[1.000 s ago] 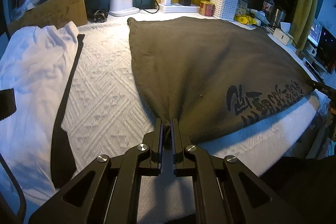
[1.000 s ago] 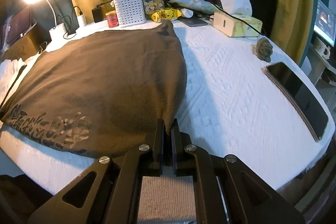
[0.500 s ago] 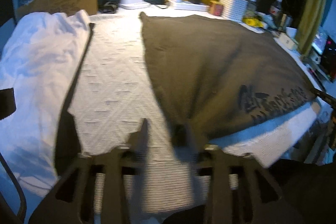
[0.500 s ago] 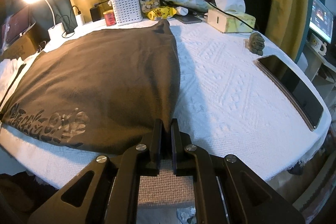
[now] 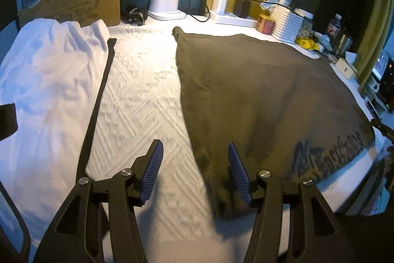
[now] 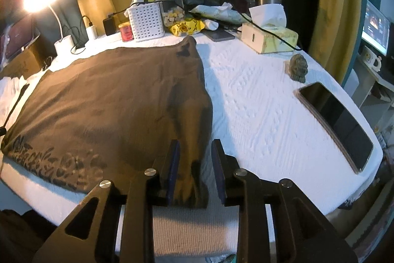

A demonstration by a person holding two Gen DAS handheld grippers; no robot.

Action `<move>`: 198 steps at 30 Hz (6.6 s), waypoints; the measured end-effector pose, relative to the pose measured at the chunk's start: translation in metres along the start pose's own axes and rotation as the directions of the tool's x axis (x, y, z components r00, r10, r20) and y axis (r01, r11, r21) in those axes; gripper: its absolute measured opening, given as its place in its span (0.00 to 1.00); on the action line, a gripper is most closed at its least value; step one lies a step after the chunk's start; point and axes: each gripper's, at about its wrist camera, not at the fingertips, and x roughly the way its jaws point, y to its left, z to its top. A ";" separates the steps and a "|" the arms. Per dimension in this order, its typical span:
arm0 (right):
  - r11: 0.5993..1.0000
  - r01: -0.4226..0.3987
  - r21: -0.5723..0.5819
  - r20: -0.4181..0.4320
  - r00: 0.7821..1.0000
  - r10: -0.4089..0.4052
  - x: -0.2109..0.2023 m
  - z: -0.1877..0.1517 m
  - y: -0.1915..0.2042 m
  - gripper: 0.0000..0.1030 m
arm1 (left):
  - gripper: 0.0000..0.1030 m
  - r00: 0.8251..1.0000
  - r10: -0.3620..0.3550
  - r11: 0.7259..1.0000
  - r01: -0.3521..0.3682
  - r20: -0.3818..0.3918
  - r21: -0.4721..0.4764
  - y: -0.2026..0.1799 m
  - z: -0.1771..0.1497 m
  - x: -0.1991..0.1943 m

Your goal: Fold small clothes

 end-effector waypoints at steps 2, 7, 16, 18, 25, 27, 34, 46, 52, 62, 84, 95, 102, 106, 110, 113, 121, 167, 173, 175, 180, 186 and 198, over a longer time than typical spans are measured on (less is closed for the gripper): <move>1.000 -0.003 0.001 -0.006 1.000 0.003 0.005 0.004 0.000 0.28 | 0.53 1.000 0.012 1.000 -0.012 0.000 0.005 0.001 0.008 0.008; 1.000 -0.017 -0.002 -0.021 1.000 0.017 0.018 0.016 0.002 0.28 | 0.52 1.000 0.024 1.000 -0.024 -0.011 0.020 0.003 0.025 0.028; 1.000 -0.027 0.001 -0.032 0.999 0.027 0.042 0.040 0.003 0.28 | 0.35 0.998 0.043 0.997 -0.040 -0.055 0.063 0.004 0.052 0.060; 1.000 -0.031 0.002 -0.033 0.999 0.031 0.046 0.043 0.004 0.28 | 0.35 0.997 0.050 0.996 -0.046 -0.059 0.075 0.002 0.055 0.063; 0.999 -0.050 0.001 -0.048 0.998 0.050 0.061 0.050 0.006 0.28 | 0.02 0.995 0.085 0.992 -0.080 -0.050 0.101 -0.003 0.060 0.062; 0.998 -0.067 0.008 -0.047 0.997 0.067 0.063 0.051 0.006 0.28 | 0.02 0.995 0.095 0.992 -0.092 -0.034 0.086 -0.001 0.060 0.057; 0.999 -0.041 -0.002 -0.071 0.997 0.041 0.074 0.052 0.006 0.28 | 0.02 0.994 0.098 0.994 -0.095 -0.054 0.060 0.006 0.058 0.059; 1.000 -0.002 0.007 -0.085 0.996 0.003 0.077 0.045 0.003 0.37 | 0.06 0.986 0.162 0.986 -0.160 -0.049 0.045 0.006 0.057 0.041; 1.000 0.007 0.025 -0.071 0.997 -0.006 0.067 0.039 0.000 0.39 | 0.72 0.991 0.132 0.991 -0.132 0.007 0.029 -0.005 0.053 0.024; 0.999 0.019 0.040 -0.055 0.998 -0.016 0.041 0.019 -0.010 0.42 | 0.72 0.998 -0.019 1.000 0.020 0.056 -0.016 -0.035 0.050 0.002; 0.999 -0.033 0.006 -0.074 0.997 0.033 -0.016 -0.039 0.011 0.74 | 0.77 0.992 -0.109 0.987 0.100 0.067 0.123 -0.088 0.012 -0.019; 0.994 -0.078 0.078 -0.094 0.992 0.085 -0.009 -0.041 0.029 0.74 | 0.77 0.991 -0.115 0.988 0.108 0.063 0.109 -0.080 0.015 -0.012; 0.981 -0.089 0.169 -0.080 0.991 0.104 0.003 -0.028 0.028 0.74 | 0.77 0.993 -0.099 0.992 0.093 0.064 0.090 -0.067 0.029 -0.004; 0.974 -0.109 0.199 -0.070 0.990 0.125 0.014 -0.018 0.032 0.74 | 0.77 0.994 -0.092 0.992 0.087 0.059 0.094 -0.064 0.039 0.001; 0.965 -0.129 0.230 -0.056 0.988 0.145 0.027 -0.007 0.034 0.74 | 0.77 0.995 -0.076 0.992 0.069 0.064 0.101 -0.061 0.050 0.005; 0.961 -0.140 0.240 -0.044 0.987 0.155 0.036 0.001 0.035 0.74 | 0.77 0.996 -0.045 0.993 0.036 0.074 0.113 -0.060 0.057 0.009; 0.929 -0.170 0.328 -0.003 0.983 0.181 0.058 0.021 0.028 0.74 | 0.77 0.997 -0.033 0.992 0.025 0.063 0.123 -0.053 0.070 0.022; 0.982 -0.187 -0.027 -0.047 0.981 0.186 0.091 0.098 0.138 0.16 | 0.77 0.989 -0.125 0.992 0.123 0.080 0.027 0.011 0.090 0.043; 0.973 -0.218 -0.078 -0.050 0.975 0.215 0.087 0.100 0.172 0.16 | 0.77 0.988 -0.120 0.993 0.120 0.095 -0.001 0.029 0.083 0.039; 0.969 -0.230 -0.090 -0.058 0.973 0.225 0.088 0.100 0.182 0.16 | 0.77 0.988 -0.122 0.992 0.124 0.099 -0.008 0.033 0.080 0.037; 0.957 -0.264 -0.123 -0.078 0.964 0.256 0.090 0.100 0.210 0.14 | 0.77 0.986 -0.129 0.991 0.130 0.108 -0.002 0.040 0.075 0.031; 0.929 -0.315 -0.194 -0.099 0.948 0.301 0.087 0.098 0.251 0.14 | 0.77 0.983 -0.132 0.991 0.135 0.125 -0.013 0.051 0.069 0.023; 0.874 -0.405 -0.267 -0.157 0.913 0.376 0.090 0.084 0.315 0.13 | 0.77 0.982 -0.125 0.991 0.130 0.139 -0.028 0.066 0.056 0.010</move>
